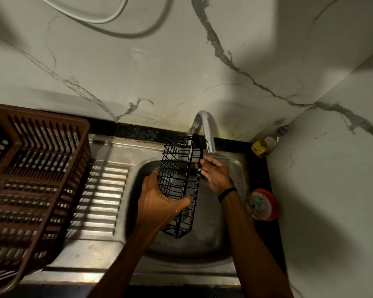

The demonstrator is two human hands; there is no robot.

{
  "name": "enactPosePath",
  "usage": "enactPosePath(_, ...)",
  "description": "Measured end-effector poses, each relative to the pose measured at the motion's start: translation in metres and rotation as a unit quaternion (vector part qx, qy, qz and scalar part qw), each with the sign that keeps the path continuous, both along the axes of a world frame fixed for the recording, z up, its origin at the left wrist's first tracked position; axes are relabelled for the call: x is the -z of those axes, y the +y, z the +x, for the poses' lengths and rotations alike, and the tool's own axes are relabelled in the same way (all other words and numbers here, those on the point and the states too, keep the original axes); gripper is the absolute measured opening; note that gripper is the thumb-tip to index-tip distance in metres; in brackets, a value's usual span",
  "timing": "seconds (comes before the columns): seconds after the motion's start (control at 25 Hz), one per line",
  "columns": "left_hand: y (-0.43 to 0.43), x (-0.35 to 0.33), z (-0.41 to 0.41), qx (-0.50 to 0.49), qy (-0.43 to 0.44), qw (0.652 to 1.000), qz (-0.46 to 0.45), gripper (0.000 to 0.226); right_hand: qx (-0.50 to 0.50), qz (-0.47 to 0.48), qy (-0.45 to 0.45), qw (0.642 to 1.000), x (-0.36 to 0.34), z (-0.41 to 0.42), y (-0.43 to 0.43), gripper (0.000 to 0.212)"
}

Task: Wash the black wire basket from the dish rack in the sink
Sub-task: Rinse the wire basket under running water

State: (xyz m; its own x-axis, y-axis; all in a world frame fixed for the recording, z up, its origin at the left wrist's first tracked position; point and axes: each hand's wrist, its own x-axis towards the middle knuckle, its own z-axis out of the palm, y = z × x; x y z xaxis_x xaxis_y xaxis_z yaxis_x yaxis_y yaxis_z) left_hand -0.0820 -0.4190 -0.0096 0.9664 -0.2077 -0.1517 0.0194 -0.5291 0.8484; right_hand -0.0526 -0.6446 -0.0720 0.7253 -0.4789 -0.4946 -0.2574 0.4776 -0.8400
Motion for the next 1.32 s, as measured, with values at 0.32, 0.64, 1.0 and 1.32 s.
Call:
enactPosePath(0.32, -0.003, 0.005, -0.003, -0.017, -0.035, 0.999, -0.035, 0.106, -0.02, 0.001, -0.005, 1.0, -0.008, 0.0, 0.002, 0.029)
enactPosePath(0.64, -0.005, 0.006, -0.005, -0.025, -0.053, 0.997, -0.041, 0.108, -0.046, -0.016, 0.006, 0.999, -0.007, -0.005, 0.003, 0.027)
enactPosePath(1.0, -0.014, 0.011, -0.003, -0.043, -0.079, 0.992, -0.087, 0.099, -0.08, -0.063, 0.02, 0.995, -0.005, -0.016, 0.008, 0.028)
enactPosePath(1.32, -0.021, 0.015, -0.004, -0.03, -0.016, 0.998, -0.06, 0.112, -0.08, -0.125, 0.035, 0.988, 0.004, -0.017, 0.002, 0.025)
